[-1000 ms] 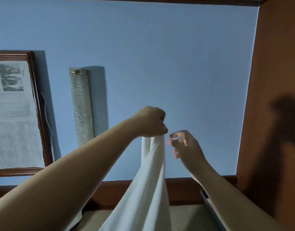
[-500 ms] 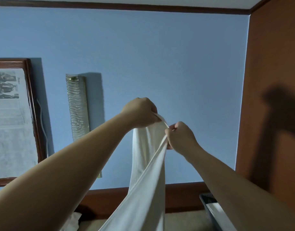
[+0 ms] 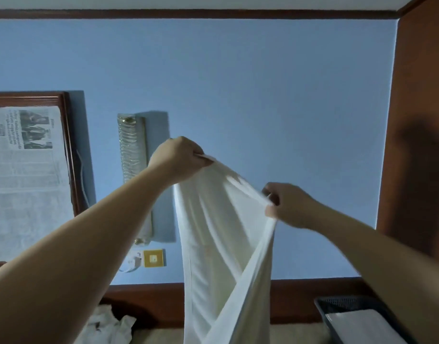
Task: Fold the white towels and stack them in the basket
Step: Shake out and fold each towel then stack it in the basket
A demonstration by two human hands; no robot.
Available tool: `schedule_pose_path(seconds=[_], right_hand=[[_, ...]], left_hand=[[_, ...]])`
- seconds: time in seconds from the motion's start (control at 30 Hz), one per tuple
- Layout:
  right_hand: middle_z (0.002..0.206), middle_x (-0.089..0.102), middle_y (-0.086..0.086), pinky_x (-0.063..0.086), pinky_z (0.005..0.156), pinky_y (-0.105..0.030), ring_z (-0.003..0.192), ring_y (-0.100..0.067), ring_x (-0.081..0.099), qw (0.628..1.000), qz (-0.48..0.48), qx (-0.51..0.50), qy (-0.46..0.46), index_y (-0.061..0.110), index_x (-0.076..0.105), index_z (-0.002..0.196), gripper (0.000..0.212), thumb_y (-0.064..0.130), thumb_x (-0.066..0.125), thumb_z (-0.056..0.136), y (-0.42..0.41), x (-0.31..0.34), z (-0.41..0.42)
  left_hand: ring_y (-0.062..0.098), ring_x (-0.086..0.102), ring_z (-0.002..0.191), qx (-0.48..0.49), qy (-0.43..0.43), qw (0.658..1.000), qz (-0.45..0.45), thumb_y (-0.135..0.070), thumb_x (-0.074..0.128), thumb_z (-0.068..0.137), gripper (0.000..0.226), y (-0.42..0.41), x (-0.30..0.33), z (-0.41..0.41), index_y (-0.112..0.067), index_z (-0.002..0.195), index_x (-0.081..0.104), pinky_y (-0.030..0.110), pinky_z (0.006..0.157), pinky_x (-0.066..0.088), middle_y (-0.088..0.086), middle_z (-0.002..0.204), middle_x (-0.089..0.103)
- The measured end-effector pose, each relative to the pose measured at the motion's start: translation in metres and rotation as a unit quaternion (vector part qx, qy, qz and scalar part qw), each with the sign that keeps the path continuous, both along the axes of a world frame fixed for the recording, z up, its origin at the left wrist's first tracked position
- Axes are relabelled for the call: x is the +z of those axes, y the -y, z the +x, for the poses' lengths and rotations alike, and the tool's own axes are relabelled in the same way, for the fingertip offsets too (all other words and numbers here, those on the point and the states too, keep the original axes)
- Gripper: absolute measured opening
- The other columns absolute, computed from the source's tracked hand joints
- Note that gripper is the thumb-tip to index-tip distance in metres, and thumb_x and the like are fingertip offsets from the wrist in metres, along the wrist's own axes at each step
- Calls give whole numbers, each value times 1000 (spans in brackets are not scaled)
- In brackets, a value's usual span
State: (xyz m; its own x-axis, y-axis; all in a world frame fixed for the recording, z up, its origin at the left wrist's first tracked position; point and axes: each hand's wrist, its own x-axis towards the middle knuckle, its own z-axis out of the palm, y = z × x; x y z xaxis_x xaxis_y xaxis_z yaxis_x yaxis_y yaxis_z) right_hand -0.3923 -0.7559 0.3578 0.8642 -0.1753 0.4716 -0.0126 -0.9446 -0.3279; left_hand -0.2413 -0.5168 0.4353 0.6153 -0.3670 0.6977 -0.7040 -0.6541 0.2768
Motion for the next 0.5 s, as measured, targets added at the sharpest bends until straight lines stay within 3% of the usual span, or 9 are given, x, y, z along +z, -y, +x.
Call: schedule_pose_path(seconds=[0.03, 0.13, 0.23, 0.33, 0.5], right_hand=[[76, 65, 7, 45, 63, -12, 69, -12, 62, 999, 35, 11, -3, 32, 61, 82, 27, 7, 72, 82, 6, 10, -3], [86, 75, 3, 61, 71, -35, 76, -16, 75, 987, 143, -4, 74, 21, 69, 97, 6, 17, 67, 93, 20, 39, -2], [94, 66, 4, 50, 62, -31, 82, -19, 66, 987, 52, -94, 124, 25, 62, 100, 11, 21, 53, 95, 21, 43, 12], [99, 65, -5, 50, 63, -32, 81, -24, 62, 993, 5, -110, 45, 23, 58, 103, 25, 8, 44, 90, 23, 29, 23], [93, 55, -5, 51, 69, -38, 80, -28, 57, 977, -54, -169, 115, 17, 51, 100, 9, 14, 44, 96, 28, 36, 26]], left_hand=[[19, 62, 70, 1, -8, 1000, -5, -56, 74, 84, 33, -6, -3, 3, -26, 69, 72, 27, 58, 43, -6, 60, 61], [21, 64, 76, 4, 0, 1000, -24, -58, 71, 85, 33, -12, -7, 5, -26, 79, 75, 29, 61, 46, -7, 66, 66], [25, 67, 94, 5, 29, 999, -31, -56, 70, 90, 28, -11, -2, 2, -31, 97, 80, 32, 76, 52, -7, 88, 75], [29, 66, 111, 19, 55, 998, -5, -54, 70, 93, 29, -15, -1, 1, -32, 110, 81, 35, 86, 54, -2, 109, 78], [33, 68, 102, 18, 61, 998, 12, -55, 66, 96, 35, -19, -15, 12, -24, 106, 81, 39, 83, 56, 7, 99, 77]])
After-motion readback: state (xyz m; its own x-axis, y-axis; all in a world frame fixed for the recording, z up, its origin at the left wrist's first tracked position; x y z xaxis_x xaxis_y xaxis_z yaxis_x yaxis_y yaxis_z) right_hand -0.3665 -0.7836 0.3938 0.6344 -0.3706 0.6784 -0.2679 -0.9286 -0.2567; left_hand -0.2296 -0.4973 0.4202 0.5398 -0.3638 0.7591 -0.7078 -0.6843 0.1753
